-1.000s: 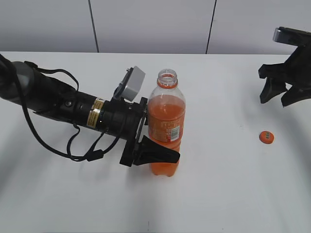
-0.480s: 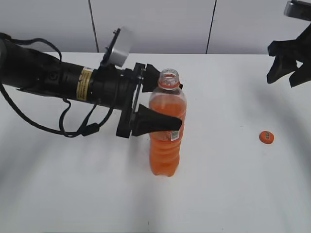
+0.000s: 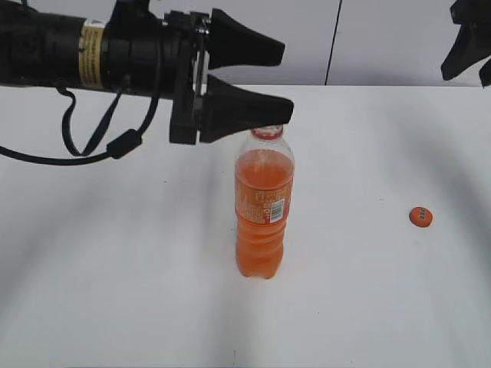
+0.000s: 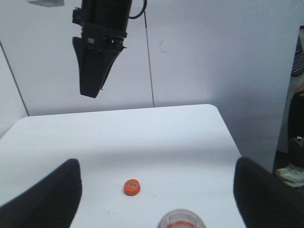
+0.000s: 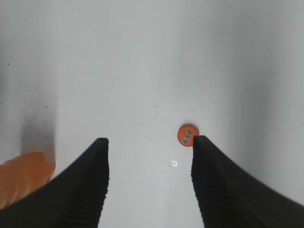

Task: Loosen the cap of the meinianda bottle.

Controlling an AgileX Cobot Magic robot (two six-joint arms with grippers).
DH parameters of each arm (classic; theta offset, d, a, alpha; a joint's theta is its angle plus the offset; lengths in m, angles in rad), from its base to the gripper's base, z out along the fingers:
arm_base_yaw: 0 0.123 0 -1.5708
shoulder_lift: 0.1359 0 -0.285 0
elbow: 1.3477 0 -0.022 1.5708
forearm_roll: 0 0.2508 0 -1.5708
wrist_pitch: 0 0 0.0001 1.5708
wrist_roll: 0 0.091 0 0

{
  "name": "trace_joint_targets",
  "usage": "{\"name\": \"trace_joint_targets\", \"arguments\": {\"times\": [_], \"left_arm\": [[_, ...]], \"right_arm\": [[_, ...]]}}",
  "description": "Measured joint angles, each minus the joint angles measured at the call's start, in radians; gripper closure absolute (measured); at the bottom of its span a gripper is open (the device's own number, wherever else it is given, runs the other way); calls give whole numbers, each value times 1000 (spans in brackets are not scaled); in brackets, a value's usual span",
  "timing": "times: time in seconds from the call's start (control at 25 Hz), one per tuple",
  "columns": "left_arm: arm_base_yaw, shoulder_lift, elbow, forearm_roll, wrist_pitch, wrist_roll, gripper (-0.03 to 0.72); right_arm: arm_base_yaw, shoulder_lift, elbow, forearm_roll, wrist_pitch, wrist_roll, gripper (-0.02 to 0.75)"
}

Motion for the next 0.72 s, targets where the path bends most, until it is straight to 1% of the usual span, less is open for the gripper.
{"name": "trace_joint_targets", "arguments": {"times": [0.12, 0.24, 0.36, 0.44, 0.48, 0.56, 0.64, 0.72], "left_arm": [[0, -76, 1, -7, 71, -50, 97], [0, -159, 1, -8, 208, -141, 97], [0, -235, 1, 2, 460, -249, 97], [0, -275, 1, 35, 679, -306, 97], [0, -285, 1, 56, 786, -333, 97], [0, -299, 1, 61, 967, -362, 97], [0, -300, 1, 21, 1121, -370, 97], [0, -295, 1, -50, 1269, -373, 97]], "right_arm": [[0, -16, -30, 0, 30, 0, 320], [0, -31, -42, -1, 44, 0, 320], [0, -40, -43, -1, 52, 0, 320], [0, -43, -43, -1, 69, 0, 320], [0, -44, -43, -1, 80, 0, 320], [0, -46, -43, 0, 106, 0, 320], [0, -46, -43, 0, 116, 0, 320], [0, -46, -43, 0, 119, 1, 320]]}}
